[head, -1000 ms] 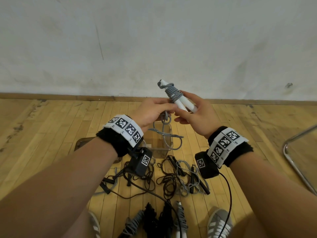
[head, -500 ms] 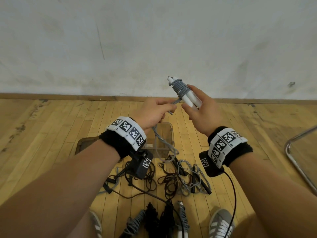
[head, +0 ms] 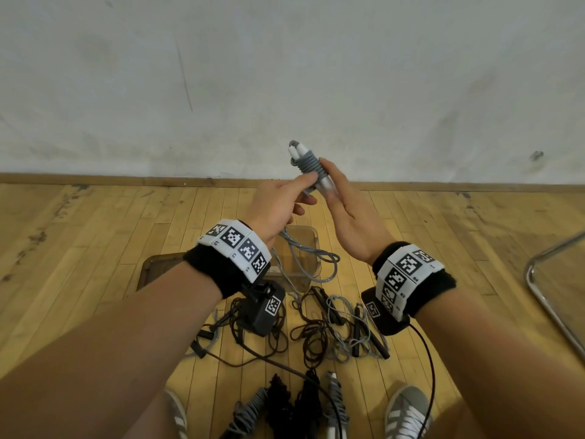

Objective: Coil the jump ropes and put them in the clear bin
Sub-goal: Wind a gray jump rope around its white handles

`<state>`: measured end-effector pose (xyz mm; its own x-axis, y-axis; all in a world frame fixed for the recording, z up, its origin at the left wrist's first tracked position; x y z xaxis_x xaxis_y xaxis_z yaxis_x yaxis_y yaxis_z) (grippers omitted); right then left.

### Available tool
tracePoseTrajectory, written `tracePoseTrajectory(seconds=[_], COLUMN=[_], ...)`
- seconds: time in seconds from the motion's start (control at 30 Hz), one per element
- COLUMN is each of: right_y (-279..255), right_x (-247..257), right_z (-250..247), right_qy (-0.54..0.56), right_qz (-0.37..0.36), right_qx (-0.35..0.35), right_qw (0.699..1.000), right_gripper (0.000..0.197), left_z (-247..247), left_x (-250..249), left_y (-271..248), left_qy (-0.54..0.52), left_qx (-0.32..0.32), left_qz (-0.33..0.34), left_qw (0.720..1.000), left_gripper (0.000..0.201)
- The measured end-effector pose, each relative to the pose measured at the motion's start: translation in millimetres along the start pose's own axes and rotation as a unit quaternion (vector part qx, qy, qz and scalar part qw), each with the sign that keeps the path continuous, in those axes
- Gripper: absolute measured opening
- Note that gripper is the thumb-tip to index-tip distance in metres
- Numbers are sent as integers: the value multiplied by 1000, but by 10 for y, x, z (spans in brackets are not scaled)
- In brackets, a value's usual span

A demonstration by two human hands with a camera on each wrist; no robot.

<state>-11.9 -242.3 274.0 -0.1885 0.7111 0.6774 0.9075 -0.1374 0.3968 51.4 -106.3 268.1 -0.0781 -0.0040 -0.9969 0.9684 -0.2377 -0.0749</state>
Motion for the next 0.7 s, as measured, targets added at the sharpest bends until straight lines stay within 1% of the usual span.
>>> tracePoseTrajectory(seconds=[0.07, 0.1, 0.2, 0.27, 0.33, 0.37, 0.43, 0.47, 0.5, 0.57, 0.63, 0.7], right_y=[-8, -6, -11, -14, -16, -19, -37, -47, -54, -42, -22, -8], right_x=[-24, -24, 13, 63, 71, 51, 12, -6, -8, -27, -64, -78], right_z=[42, 52, 64, 39, -7, -23, -33, -25, -18, -28, -82, -140], right_qy=[11, 9, 19, 60, 125, 165, 248, 269, 269, 245, 211, 146], right_qz=[-2, 0, -7, 0, 39, 70, 139, 163, 172, 168, 153, 122], right_qx=[2, 5, 23, 25, 16, 15, 24, 33, 44, 50, 31, 12], right_qw=[1000, 1000, 1000, 998, 991, 984, 958, 949, 946, 953, 965, 982], right_gripper=[49, 50, 52, 56, 70, 76, 79, 78, 75, 68, 62, 58], left_z=[-22, -27, -9, 9, 22, 31, 64, 77, 82, 69, 38, 34], left_x=[3, 5, 8, -2, -11, -12, -11, -9, -13, -16, -18, -25], left_y=[12, 8, -11, -21, -15, -16, -30, -37, -49, -38, -15, -4], left_qy=[11, 16, 23, 13, 1, -4, -9, -7, 1, 24, 38, 33], left_qx=[-11, -14, -15, -5, 10, 19, 38, 44, 48, 46, 51, 71], left_qz=[5, 8, 23, 27, 25, 22, 14, 13, 14, 21, 26, 11], left_qw=[1000, 1000, 999, 1000, 1000, 1000, 999, 999, 999, 998, 998, 997], left_gripper=[39, 38, 29, 26, 26, 26, 26, 25, 24, 23, 20, 19])
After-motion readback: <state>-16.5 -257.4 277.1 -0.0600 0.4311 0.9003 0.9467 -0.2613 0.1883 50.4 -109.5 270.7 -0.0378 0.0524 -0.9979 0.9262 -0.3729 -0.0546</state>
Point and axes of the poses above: each hand's wrist, its own y-axis towards the middle knuckle, its own z-axis out of the palm, x = y × z, the point moved 6 cm from there along y, towards the middle knuckle, and after that the axes turned 6 degrees about -x, right-handed, at the moved point
